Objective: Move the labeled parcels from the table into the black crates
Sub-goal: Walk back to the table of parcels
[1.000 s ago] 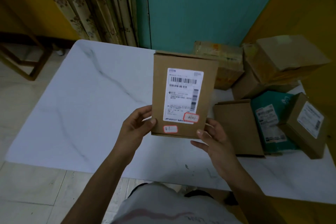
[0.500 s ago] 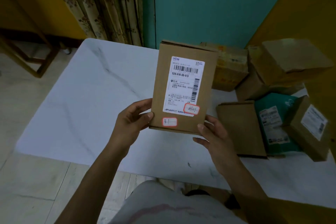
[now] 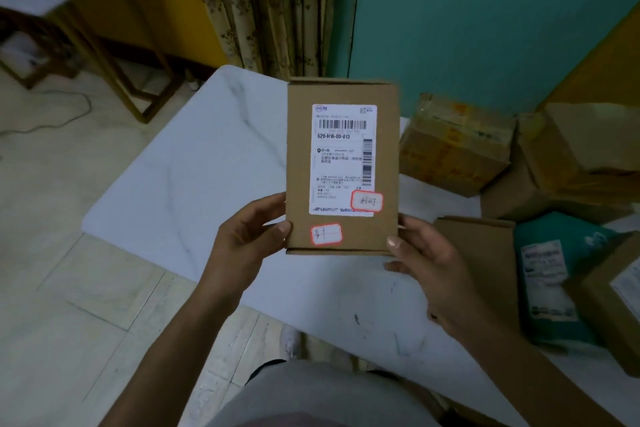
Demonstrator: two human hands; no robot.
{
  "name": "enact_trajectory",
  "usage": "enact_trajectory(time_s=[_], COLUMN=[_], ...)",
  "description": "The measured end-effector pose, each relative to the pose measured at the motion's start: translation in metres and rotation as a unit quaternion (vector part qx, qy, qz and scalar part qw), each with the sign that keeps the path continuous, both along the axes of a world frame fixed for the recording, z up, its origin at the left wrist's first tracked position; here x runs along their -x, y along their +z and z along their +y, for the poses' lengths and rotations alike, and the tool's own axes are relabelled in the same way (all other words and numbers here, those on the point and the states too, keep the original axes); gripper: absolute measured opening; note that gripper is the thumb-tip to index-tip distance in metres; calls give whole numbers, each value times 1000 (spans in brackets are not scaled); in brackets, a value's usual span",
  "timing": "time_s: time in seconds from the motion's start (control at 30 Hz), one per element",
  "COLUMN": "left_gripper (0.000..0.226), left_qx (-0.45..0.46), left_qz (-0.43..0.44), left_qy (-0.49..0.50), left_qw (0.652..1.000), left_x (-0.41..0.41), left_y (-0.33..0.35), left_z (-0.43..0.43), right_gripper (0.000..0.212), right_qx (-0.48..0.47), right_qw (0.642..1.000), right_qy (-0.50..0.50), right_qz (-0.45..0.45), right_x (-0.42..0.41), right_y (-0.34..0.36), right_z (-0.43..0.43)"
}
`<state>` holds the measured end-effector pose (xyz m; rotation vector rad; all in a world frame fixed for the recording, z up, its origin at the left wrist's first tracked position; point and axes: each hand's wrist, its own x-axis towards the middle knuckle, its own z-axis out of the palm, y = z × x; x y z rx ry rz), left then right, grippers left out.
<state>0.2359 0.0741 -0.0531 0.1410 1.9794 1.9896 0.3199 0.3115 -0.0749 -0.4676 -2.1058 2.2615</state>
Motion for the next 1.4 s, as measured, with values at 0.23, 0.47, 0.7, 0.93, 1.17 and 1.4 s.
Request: enact_trajectory(time_s=[0.23, 0.47, 0.7, 0.93, 1.17, 1.4], left_gripper=[36, 35, 34, 34, 64, 60], left_qx=[-18, -14, -20, -23, -8, -2], left_qz=[10, 14, 14, -1, -9, 17], left_qy=[61, 141, 249, 321, 299, 339], left_qw=[998, 990, 968, 947, 954, 941], left_x=[-23, -44, -54, -40, -8, 37], left_y=[1, 3, 7, -4, -5, 7], left_z=[4, -16, -78, -179, -360, -531], right_gripper=[26, 39, 37, 28, 30, 35], right_qx=[9, 54, 42, 31, 11, -24], right_qw=[1000, 999, 994, 986, 982, 962], right_qy=[-6, 2, 100, 163, 187, 264], right_qz=[11, 4, 2, 3, 12, 64], right_x=[9, 12, 49, 99, 155, 210], right_y=[4, -3, 2, 0, 3, 24], right_z=[-2, -35, -97, -207, -391, -567])
